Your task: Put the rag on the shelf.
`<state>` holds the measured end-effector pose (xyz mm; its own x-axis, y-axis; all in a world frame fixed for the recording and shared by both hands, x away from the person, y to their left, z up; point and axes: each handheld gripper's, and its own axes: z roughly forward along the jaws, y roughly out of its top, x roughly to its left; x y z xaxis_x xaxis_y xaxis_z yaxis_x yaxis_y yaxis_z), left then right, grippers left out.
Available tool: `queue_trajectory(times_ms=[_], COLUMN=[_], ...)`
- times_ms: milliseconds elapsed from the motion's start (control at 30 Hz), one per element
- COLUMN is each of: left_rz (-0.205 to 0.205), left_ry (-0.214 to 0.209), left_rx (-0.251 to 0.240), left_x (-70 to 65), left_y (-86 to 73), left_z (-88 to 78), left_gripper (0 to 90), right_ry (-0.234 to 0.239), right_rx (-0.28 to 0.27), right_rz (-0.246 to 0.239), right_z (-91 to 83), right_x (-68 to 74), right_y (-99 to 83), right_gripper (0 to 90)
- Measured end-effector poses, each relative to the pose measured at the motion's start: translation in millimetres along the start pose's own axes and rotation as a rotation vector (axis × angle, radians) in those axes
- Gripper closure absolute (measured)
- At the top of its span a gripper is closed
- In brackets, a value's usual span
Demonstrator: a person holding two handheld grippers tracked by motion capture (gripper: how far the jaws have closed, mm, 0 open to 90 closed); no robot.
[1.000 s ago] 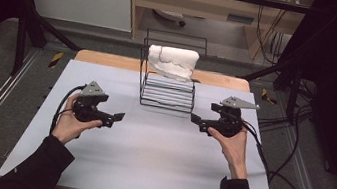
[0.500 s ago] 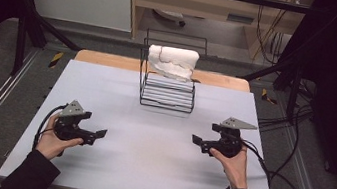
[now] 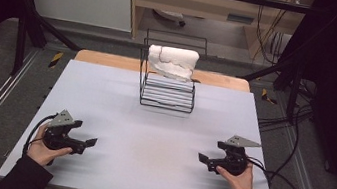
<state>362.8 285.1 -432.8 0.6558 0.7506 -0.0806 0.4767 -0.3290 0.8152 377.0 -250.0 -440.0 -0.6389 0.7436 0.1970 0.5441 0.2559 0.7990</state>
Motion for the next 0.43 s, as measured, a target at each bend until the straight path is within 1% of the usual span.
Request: queue_trajectory(times_ms=[67,100,200,300,433], left_rz=[-0.006,-0.001,-0.006,-0.012,-0.016], left_ry=[0.002,0.003,0.007,0.011,0.011], left_rx=[-0.001,0.003,0.01,0.013,0.016], left_x=[0.5,1.2,2.8,4.0,3.8], left_y=[-3.2,-4.7,-8.0,-9.9,-10.8], left_z=[-0.7,-1.1,-1.2,-1.0,-0.6], left_gripper=[8.4,8.4,8.3,8.3,8.3], right_ry=[-0.008,-0.011,-0.013,-0.018,-0.011], right_rx=[0.007,0.007,-0.006,0.003,0.001], right_rz=[0.005,0.011,0.026,0.032,0.033], right_z=[-2.5,-4.1,-8.1,-9.1,-8.6], right_x=[-1.6,-2.3,-5.2,-6.1,-5.6], right_y=[-5.2,-7.2,-11.8,-13.3,-13.4], right_gripper=[2.4,2.3,2.3,1.9,1.7])
